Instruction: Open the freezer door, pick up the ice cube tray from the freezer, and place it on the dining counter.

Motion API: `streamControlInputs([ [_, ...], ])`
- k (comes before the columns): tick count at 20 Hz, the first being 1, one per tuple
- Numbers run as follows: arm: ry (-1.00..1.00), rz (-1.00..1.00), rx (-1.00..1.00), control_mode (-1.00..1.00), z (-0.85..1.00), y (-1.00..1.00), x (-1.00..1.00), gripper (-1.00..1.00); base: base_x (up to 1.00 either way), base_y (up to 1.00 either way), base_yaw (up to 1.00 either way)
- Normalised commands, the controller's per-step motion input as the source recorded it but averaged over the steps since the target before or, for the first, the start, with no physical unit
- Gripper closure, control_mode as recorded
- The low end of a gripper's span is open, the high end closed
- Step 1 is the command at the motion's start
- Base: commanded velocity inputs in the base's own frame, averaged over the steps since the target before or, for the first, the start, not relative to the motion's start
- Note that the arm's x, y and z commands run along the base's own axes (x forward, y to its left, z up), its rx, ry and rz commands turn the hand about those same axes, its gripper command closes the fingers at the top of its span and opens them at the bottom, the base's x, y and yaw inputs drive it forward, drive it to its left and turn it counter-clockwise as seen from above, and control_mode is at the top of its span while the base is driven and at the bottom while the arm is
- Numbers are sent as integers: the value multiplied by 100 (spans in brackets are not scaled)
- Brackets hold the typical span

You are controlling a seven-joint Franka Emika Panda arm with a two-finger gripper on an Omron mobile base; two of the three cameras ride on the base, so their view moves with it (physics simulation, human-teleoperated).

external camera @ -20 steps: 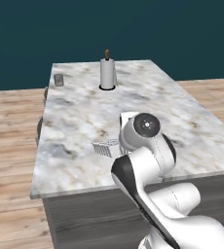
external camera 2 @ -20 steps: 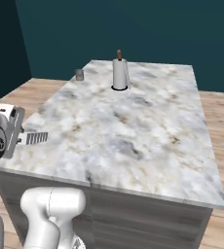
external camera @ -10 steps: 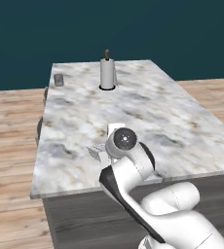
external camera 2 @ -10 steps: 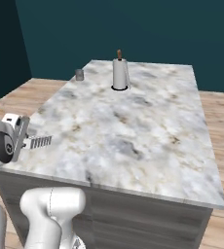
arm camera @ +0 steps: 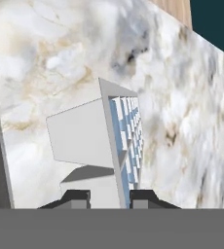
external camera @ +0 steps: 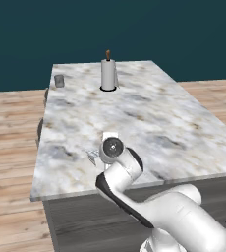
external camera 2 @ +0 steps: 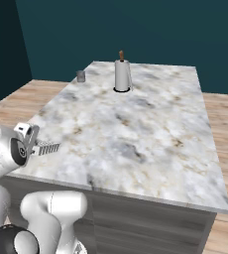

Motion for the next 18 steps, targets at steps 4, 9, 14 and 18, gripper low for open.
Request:
streamControlInputs([
  [4, 9, -6, 5, -100, -42, 9, 28, 100, 0, 0, 0],
  [9, 7, -4, 5, -100, -46, 6, 33, 100, 0, 0, 0],
  [14, 7, -3, 3, -100, -57, 14, 36, 100, 0, 0, 0],
  [18, 6, -2, 2, -100, -30, 19, 14, 100, 0, 0, 0],
])
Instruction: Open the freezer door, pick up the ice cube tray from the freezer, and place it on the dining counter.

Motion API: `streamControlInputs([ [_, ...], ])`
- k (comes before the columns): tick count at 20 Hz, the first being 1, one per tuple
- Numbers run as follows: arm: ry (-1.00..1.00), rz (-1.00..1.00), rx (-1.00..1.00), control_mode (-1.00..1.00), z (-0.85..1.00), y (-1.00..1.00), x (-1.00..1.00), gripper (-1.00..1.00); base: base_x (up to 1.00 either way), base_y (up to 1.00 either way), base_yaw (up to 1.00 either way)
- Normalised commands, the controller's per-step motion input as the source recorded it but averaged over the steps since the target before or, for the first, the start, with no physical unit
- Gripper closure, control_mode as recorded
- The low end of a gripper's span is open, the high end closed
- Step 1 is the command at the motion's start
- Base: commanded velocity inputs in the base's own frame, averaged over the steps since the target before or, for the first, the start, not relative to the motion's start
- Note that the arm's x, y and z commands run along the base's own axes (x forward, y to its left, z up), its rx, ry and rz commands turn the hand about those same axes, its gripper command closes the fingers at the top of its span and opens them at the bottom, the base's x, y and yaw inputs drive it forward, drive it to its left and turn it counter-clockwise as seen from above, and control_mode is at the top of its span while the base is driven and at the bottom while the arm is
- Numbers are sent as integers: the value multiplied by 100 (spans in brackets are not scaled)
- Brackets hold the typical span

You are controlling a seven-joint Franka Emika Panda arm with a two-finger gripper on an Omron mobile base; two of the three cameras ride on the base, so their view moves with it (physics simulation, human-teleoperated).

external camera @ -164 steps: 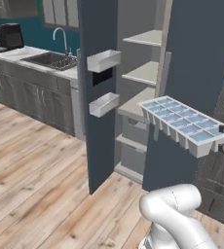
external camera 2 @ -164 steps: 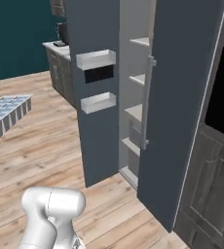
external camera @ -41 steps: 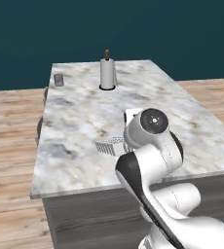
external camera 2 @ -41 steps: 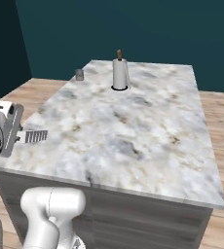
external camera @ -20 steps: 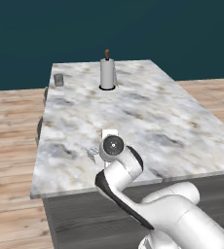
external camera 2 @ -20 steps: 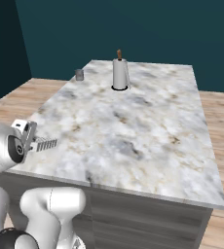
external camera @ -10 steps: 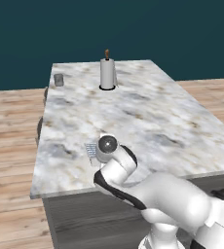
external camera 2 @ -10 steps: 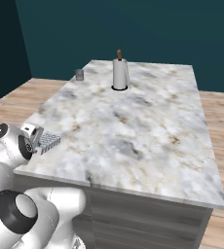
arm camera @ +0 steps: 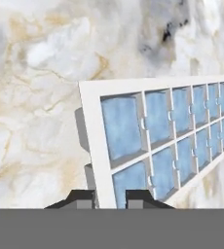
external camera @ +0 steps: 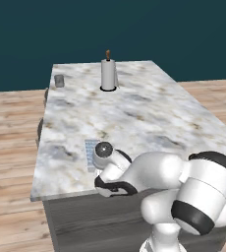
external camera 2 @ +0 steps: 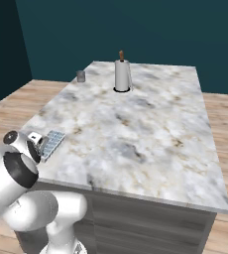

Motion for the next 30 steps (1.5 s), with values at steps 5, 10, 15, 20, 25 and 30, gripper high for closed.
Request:
streamControlInputs([
  [5, 1, -1, 1, -100, 70, 27, -19, -100, 0, 0, 0],
  [10, 0, -4, 0, -100, 100, 1, -33, -100, 0, 0, 0],
  [15, 0, -3, 0, -100, 93, -19, -34, -100, 0, 0, 0],
  [20, -1, 0, 2, -100, 87, -59, -67, -100, 0, 0, 0],
  [25, -3, 0, 3, -100, 73, -76, -77, -100, 0, 0, 0],
  [30, -4, -1, 9, -100, 65, -89, -88, -100, 0, 0, 0],
])
